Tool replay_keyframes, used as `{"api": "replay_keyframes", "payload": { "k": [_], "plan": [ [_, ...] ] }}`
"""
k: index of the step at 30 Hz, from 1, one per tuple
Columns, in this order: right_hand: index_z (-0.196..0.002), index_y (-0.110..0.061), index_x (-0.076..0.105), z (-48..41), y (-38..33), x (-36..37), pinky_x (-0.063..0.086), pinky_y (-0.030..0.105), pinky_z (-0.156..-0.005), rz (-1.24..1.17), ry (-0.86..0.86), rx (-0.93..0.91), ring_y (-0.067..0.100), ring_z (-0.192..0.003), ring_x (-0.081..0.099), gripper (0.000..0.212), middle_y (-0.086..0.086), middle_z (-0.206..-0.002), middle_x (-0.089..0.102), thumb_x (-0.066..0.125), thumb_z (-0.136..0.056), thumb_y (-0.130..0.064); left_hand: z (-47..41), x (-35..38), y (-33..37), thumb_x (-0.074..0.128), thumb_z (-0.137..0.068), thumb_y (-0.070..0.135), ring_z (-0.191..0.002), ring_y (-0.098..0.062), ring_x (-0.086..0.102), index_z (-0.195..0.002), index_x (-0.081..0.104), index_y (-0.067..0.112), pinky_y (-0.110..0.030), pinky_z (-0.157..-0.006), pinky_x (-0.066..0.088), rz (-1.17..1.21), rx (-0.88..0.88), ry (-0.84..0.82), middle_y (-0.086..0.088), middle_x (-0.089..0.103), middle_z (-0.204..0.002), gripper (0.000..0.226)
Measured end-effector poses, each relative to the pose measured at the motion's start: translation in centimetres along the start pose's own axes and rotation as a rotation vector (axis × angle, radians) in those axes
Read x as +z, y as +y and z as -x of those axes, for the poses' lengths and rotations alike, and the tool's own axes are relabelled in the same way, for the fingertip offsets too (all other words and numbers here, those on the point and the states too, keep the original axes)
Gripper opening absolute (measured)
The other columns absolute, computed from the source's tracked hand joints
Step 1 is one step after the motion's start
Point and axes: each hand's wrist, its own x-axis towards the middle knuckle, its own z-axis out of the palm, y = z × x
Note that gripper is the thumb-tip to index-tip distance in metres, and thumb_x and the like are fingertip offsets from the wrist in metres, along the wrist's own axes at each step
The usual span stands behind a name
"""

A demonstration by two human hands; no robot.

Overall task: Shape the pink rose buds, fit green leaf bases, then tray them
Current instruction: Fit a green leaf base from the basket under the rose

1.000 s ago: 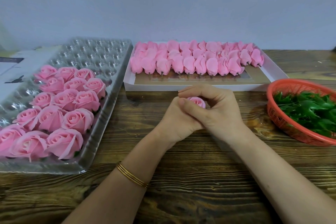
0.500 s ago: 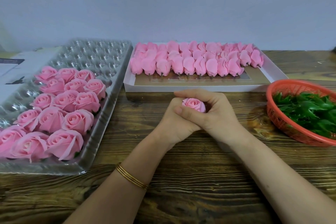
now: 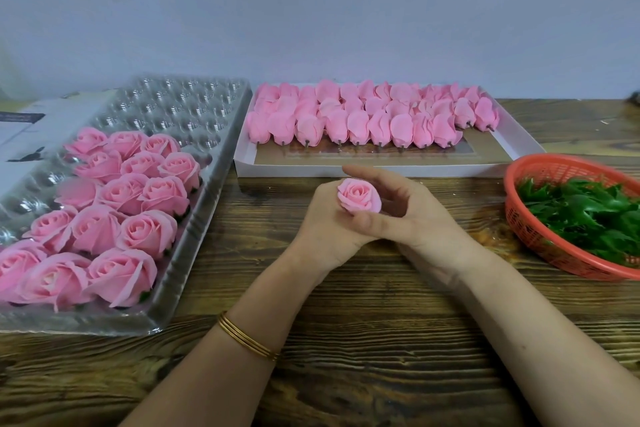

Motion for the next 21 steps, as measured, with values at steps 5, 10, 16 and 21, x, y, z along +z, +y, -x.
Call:
{"api": "replay_keyframes", "payload": {
  "k": [5,10,16,21],
  "plan": [
    [-0.129,0.0,0.055,-0.1,-0.2,-0.9,0.051,0.036,-0.094,-0.3,-0.015,0.044,0.027,-0.109,0.063,0.07,0.024,-0.129,0.06,0.053,-0.059,0.003,-0.1,0.1,0.2,0.078,-0.071,-0.011,-0.086,-0.014,0.072,-0.091,0.077,0.004,-0.029,-0.077,0.059,0.084,0.0,0.098,-0.008,0.077,-0.09,0.026],
    [-0.126,-0.003,0.058,0.0,0.5,-0.5,0.043,0.051,-0.108,-0.054,0.087,0.001,0.032,-0.12,0.06,0.069,0.019,-0.128,0.062,0.054,-0.064,0.026,-0.4,-0.3,0.0,0.078,-0.072,-0.01,-0.067,-0.004,0.07,-0.058,0.073,0.031,-0.018,-0.063,0.054,0.092,-0.012,0.197,0.009,0.072,-0.066,0.043],
    [-0.108,-0.013,0.064,0.0,1.0,0.8,0.055,0.031,-0.09,0.061,0.169,-0.085,0.018,-0.095,0.068,0.05,0.007,-0.106,0.074,0.074,-0.07,0.019,-0.6,-0.4,-0.2,0.08,-0.071,-0.008,-0.063,-0.009,0.069,-0.081,0.069,0.002,-0.019,-0.055,0.053,0.147,-0.049,0.265,0.0,0.072,-0.067,0.018],
    [-0.097,-0.018,0.066,-0.2,1.2,1.6,0.053,0.018,-0.074,0.065,0.207,-0.14,0.007,-0.082,0.068,0.044,-0.004,-0.089,0.075,0.077,-0.07,0.015,-0.6,-0.2,0.0,0.082,-0.072,-0.003,-0.082,-0.036,0.071,-0.098,0.062,-0.013,-0.038,-0.069,0.061,0.163,-0.065,0.318,-0.027,0.07,-0.09,0.034]
  ]
}}
